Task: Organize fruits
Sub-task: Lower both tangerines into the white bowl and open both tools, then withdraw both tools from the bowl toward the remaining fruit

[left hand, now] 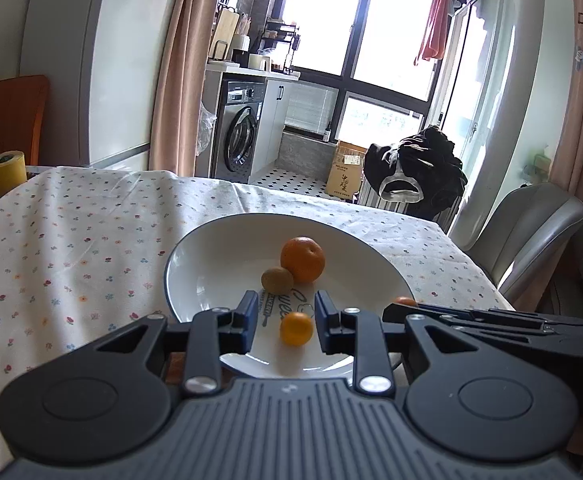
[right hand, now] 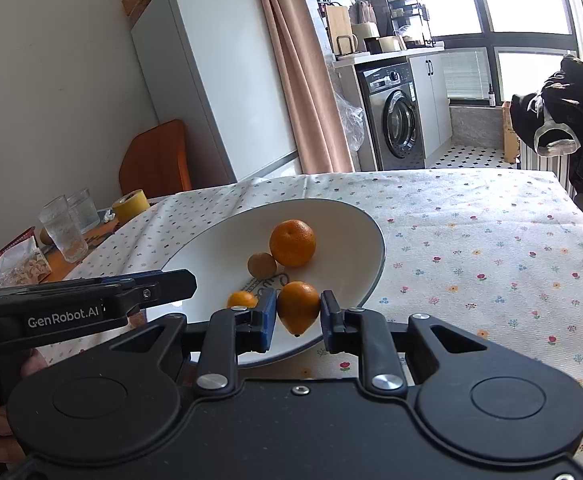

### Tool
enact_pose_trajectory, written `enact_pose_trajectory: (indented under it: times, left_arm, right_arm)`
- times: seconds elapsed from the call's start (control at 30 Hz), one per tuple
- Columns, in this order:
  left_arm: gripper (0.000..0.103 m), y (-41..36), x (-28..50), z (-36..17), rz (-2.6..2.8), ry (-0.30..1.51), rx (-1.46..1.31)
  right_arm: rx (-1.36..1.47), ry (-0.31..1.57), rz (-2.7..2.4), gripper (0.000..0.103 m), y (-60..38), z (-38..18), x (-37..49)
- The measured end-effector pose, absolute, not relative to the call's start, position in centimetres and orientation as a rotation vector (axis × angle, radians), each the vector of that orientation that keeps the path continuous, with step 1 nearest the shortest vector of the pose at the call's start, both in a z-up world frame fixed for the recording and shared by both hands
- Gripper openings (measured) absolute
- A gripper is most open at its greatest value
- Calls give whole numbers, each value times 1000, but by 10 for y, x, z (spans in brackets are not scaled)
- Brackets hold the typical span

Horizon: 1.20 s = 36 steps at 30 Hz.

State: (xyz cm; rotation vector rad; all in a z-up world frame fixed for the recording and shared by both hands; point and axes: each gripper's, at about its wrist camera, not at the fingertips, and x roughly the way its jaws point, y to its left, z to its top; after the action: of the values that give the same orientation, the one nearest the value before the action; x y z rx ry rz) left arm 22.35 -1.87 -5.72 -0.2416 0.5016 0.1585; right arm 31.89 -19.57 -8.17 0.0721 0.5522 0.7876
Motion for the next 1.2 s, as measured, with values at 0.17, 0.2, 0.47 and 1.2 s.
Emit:
enact_pose_trajectory:
  times: [0.17, 0.2, 0.47, 1.2]
  left_arm:
    - [30, -12, 218, -61, 189, 525, -258]
    - [33, -12, 217, -62, 191, 526, -258]
    - [57, -8, 201, -62, 228, 516, -264]
    - [94, 10, 153, -46, 234, 514, -345]
  right_arm:
    - [77, 544, 796, 22, -196, -81, 317]
    - [78, 542, 795, 23, -196, -81, 316]
    - [72, 539, 792, 26, -194, -79, 314]
    - [38, 522, 762, 84, -198, -56, 273]
